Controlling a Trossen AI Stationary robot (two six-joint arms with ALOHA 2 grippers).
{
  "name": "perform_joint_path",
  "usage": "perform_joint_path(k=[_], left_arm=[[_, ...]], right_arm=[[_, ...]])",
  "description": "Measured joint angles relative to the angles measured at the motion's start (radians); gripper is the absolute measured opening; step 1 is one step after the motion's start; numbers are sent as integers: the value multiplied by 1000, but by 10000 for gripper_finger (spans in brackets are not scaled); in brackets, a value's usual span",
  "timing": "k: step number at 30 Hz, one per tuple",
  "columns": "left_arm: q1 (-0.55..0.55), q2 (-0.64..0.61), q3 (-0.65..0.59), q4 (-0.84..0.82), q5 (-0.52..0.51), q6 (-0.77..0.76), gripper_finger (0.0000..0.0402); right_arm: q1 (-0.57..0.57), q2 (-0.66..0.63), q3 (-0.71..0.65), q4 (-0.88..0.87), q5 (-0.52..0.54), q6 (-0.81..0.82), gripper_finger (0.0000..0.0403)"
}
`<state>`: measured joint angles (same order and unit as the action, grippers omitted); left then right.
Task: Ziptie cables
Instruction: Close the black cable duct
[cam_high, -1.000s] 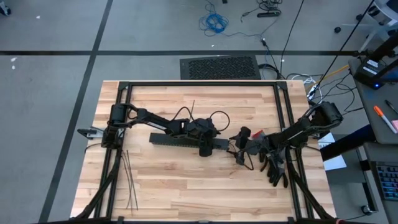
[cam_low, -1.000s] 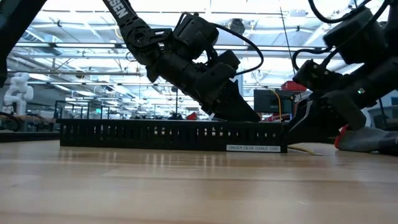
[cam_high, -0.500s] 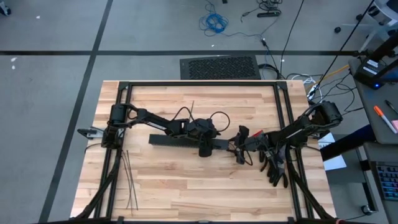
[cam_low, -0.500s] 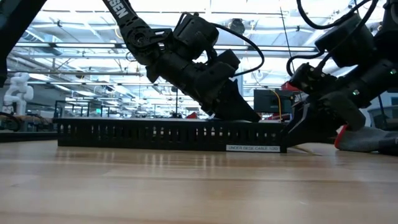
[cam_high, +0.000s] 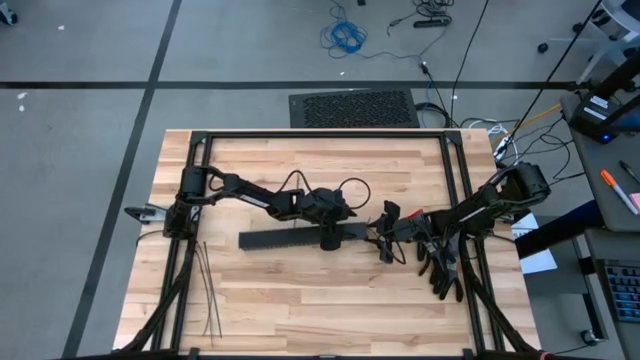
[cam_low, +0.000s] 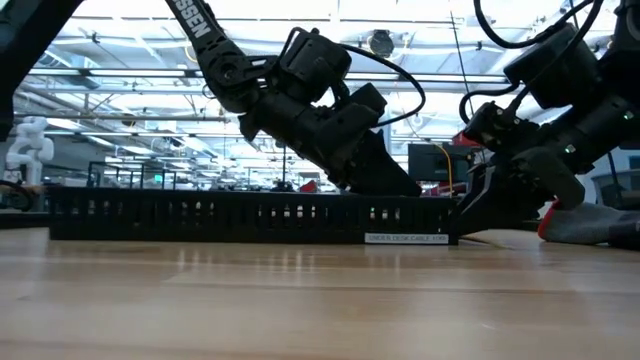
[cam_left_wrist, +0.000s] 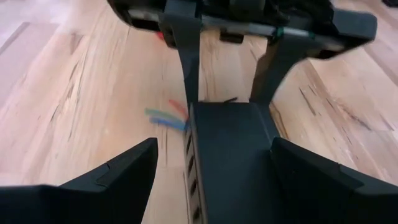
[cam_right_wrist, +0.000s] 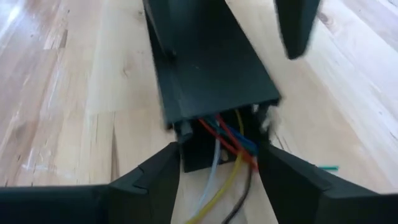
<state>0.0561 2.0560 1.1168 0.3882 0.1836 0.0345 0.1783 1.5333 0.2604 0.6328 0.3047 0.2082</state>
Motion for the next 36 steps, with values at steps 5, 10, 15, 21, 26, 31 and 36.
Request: perform_joint_path(k=[5,10,15,21,26,31,36], left_arm=[[7,3,0,40,6,6,313],[9,3,0,43,5,9,313],[11,3,0,48,0,15,313],[16,3,0,63,-11,28,313],[20,3,2,52,-14,32,313],[21,-2,-8,15,-14,28,313],[22,-3,-32,15,7,26,313]], right_arm=[[-1,1,0,-1,-1,0,201],[-1,1,0,2,-2,0,202],[-1,1,1,17,-15,0,202],[-1,1,10,24,-21,-9,195],[-1,1,13,-4,-23,-29,195],[-1,-7,13,-35,-22,-65,219],[0,-64,13,-75,-19,-112,255]])
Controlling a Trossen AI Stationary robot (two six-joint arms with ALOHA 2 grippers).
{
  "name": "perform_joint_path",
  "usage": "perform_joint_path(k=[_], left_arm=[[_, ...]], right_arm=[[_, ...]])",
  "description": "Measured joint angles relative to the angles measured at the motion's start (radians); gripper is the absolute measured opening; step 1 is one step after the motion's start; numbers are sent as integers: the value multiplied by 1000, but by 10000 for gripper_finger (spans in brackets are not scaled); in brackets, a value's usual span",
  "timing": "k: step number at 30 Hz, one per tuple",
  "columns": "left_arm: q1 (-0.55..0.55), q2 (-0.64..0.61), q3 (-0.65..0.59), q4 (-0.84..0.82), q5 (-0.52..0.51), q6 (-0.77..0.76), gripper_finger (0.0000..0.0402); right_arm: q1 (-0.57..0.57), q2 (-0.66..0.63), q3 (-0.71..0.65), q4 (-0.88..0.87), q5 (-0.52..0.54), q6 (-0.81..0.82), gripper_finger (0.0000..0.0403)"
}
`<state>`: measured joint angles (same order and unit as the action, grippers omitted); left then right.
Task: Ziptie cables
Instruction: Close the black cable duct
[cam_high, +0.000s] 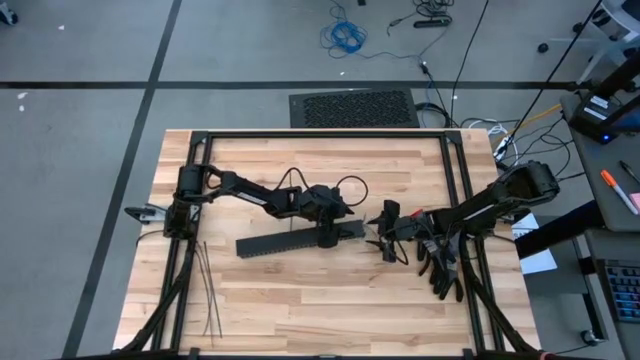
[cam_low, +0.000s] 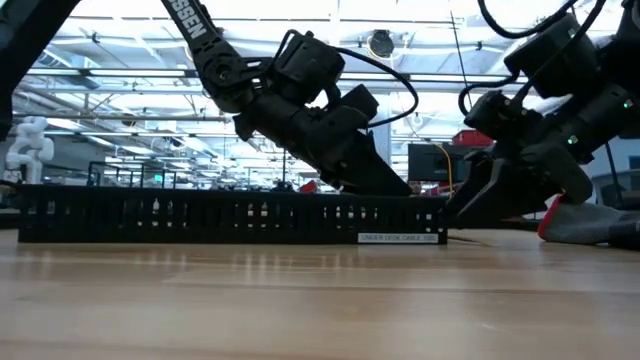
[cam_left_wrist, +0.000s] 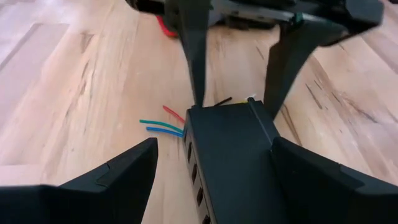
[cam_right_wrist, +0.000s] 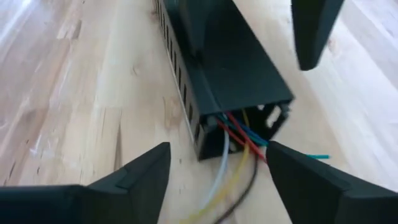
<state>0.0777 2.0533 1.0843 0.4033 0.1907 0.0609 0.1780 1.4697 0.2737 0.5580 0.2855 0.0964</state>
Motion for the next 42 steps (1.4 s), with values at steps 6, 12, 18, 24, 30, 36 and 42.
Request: perform_joint_path(k=[6,12,18,24,30,36,42], left_arm=[[0,1,-11,-21,156,57,313],[-4,2,-12,-23,202,57,313],[-5,2,-12,-24,202,52,313],[-5,2,-12,-28,199,50,313],[-6,2,-12,-28,198,48,313],[-6,2,-12,-31,197,47,313],[-6,2,-13,-32,197,31,313]], right_arm=[[-2,-99,0,-116,0,-40,288],[-14,-109,0,-88,-109,-44,297],[-5,-53,0,9,-144,-29,297],[-9,19,0,78,-136,-29,297],[-14,67,5,129,-135,-29,297],[-14,67,18,128,-139,-21,284],[-14,67,18,141,-155,20,282]])
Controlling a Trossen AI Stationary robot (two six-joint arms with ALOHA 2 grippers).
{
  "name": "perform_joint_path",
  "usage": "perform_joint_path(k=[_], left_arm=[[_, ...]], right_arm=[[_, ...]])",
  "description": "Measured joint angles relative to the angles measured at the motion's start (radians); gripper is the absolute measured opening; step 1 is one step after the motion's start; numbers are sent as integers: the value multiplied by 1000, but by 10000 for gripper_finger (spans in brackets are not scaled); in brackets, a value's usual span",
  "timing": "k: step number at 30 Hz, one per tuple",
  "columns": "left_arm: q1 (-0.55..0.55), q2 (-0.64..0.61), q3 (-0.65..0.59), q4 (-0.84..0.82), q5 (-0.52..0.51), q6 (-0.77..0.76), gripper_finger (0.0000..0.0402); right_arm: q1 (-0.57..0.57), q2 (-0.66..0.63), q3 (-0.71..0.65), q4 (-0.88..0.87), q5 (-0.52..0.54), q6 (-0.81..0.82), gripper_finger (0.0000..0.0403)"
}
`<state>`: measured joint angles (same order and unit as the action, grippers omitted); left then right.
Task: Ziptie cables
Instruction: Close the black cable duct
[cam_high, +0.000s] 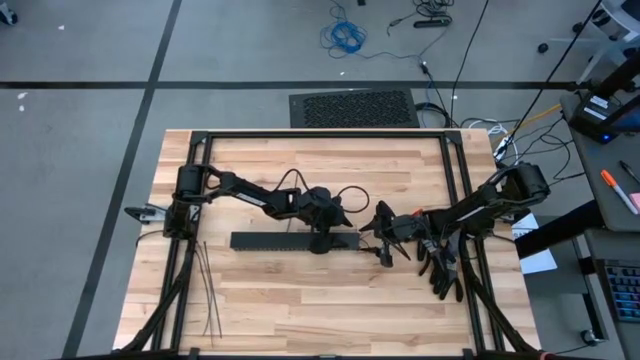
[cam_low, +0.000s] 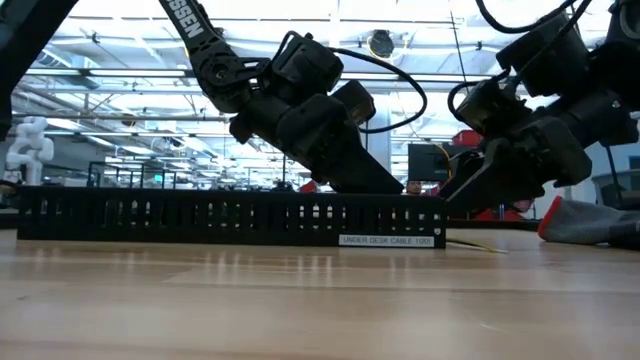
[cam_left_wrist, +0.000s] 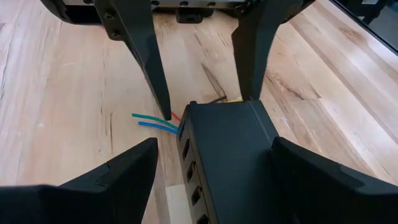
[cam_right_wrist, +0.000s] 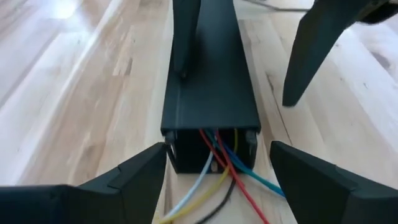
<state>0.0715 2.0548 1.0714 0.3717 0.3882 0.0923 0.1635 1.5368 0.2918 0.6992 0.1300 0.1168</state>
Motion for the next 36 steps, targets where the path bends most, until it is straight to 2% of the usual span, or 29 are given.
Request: perform_joint_path(k=[15,36], left_arm=[[0,0,0,0,-1,-1,313],[0,1,-1,46,-45,-8,313]], right_arm=[[2,-1,3,8,0,29,302],[4,-1,21,-36,-9,79,205]])
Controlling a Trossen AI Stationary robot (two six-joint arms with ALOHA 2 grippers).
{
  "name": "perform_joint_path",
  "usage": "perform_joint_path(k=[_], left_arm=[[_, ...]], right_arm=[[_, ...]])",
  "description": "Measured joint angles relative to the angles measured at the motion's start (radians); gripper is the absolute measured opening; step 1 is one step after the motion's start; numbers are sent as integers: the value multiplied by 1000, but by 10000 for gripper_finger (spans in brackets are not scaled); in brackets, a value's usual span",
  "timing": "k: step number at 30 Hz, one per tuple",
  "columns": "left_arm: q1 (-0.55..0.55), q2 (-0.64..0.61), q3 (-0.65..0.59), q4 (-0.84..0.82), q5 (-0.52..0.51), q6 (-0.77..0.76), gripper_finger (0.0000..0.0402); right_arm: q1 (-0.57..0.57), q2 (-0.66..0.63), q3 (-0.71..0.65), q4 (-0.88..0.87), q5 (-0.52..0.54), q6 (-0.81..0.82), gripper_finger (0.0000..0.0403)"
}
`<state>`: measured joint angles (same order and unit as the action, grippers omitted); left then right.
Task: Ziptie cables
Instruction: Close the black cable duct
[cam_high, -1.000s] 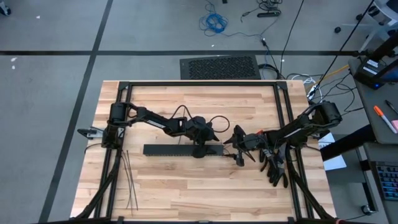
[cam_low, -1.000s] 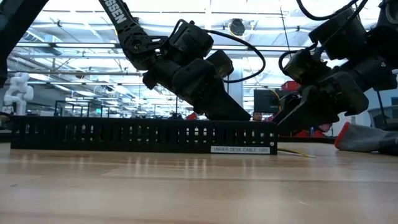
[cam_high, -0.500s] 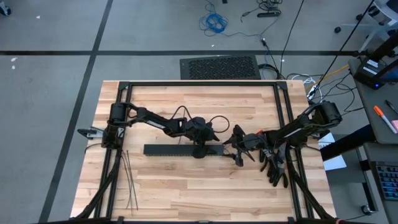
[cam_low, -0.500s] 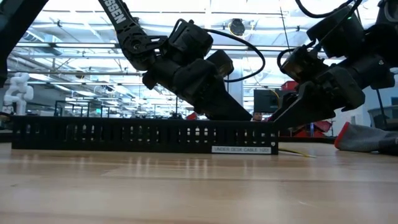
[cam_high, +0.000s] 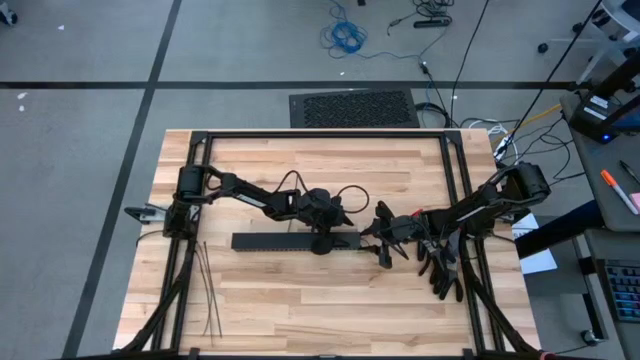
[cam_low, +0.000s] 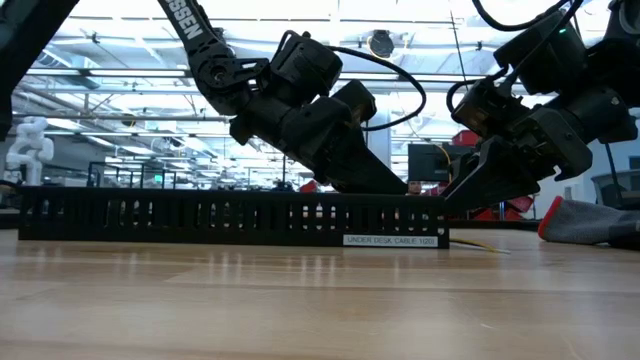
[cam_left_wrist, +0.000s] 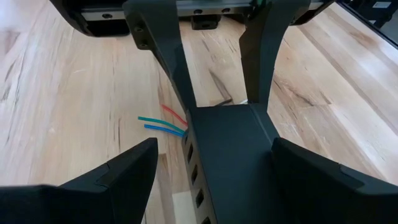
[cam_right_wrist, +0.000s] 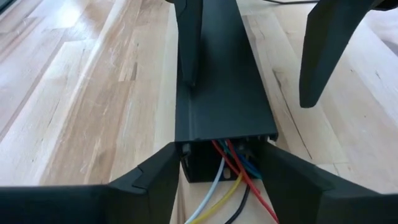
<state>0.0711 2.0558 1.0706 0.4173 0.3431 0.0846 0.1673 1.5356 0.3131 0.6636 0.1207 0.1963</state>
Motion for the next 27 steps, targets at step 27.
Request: perform_joint_path(k=[27], left_arm=[[-2,47,8,150,-14,-9,313]], right_arm=[[-2,-13,0,-29,11,-49,242]])
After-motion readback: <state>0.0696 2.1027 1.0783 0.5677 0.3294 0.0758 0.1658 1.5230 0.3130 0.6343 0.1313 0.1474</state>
